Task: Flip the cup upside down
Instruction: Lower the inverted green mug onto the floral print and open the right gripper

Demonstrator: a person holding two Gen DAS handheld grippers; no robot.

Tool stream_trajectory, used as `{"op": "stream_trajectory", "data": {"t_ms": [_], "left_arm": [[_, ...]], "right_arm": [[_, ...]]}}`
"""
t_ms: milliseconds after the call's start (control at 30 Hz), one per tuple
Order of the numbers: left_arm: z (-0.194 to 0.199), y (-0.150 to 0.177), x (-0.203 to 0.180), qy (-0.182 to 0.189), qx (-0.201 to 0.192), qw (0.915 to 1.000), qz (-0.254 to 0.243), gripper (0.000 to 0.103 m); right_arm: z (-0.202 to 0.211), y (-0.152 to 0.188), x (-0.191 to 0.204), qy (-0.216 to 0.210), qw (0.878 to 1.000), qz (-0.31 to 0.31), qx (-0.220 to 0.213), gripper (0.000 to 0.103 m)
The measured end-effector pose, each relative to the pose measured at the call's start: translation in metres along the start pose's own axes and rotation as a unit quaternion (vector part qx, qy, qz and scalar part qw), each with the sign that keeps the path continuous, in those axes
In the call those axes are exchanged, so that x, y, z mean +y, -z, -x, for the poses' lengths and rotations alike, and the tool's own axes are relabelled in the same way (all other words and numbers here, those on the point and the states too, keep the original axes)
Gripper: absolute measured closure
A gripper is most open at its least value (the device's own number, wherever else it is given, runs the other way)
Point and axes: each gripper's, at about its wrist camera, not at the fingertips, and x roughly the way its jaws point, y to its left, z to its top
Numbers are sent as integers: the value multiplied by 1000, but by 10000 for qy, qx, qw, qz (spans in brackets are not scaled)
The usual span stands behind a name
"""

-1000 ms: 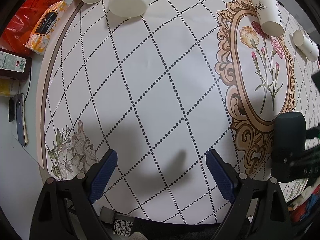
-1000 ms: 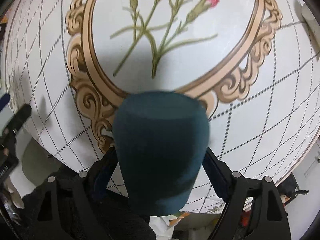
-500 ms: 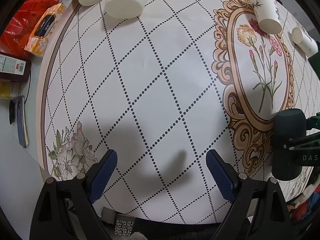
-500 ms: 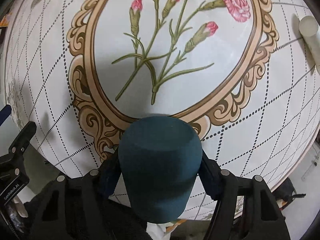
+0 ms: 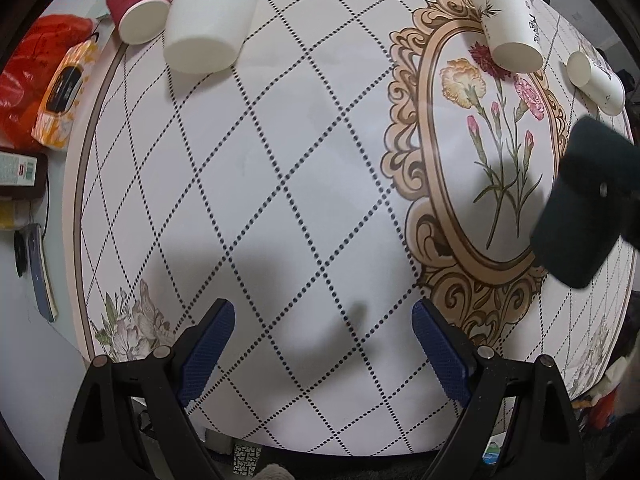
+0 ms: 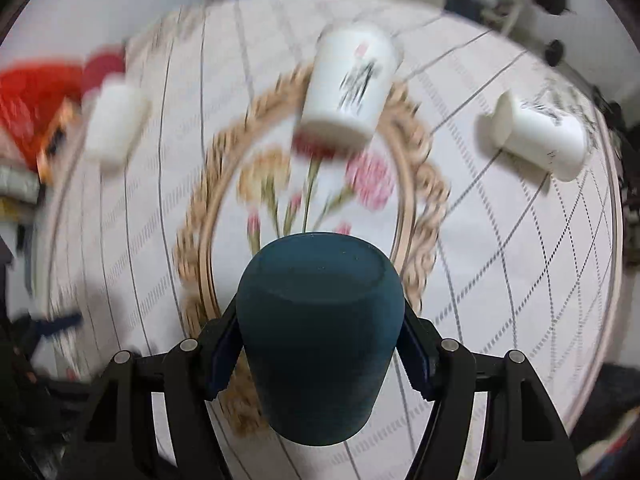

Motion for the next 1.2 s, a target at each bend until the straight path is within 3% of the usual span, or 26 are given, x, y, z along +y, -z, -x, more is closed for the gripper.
{"op": "stream_trajectory", "data": {"t_ms": [100, 167, 367, 733, 800, 867, 900, 1000, 1067, 1200], "left_arm": [[1, -6, -5, -77, -11, 9999, -94, 12], [0, -8, -8, -131, -16, 9998, -156, 12], [-3, -4, -11, -192, -31, 9994, -280, 12], [2, 26, -24, -160, -191, 9987, -450, 12], [6, 28, -23, -157, -238, 9985, -471, 12], [13, 31, -23, -151, -325, 9981, -494, 12], [16, 32, -23, -162, -372, 9979, -503, 12], [28, 36, -21, -230, -579, 9966, -545, 12], [40, 40, -19, -241, -781, 9951, -555, 6], [66, 47, -15, -157, -1077, 9921, -617, 5]], "right_arm": [[7, 9, -4, -54, 9969, -306, -726, 32], [-11, 18, 13, -1, 9926, -387, -1147, 32], [-5, 51, 26, 142, 9856, -245, -1666, 32], [-8, 75, 34, 126, 9898, -300, -1386, 32], [-6, 77, 36, 145, 9904, -315, -1341, 27], [-3, 78, 38, 134, 9905, -391, -1313, 14], [-1, 79, 37, 134, 9902, -420, -1323, 13], [10, 81, 35, 267, 9890, -578, -1337, 9], [20, 84, 33, 309, 9880, -741, -1319, 9], [51, 97, 27, 822, 9822, -1145, -1239, 8]]}}
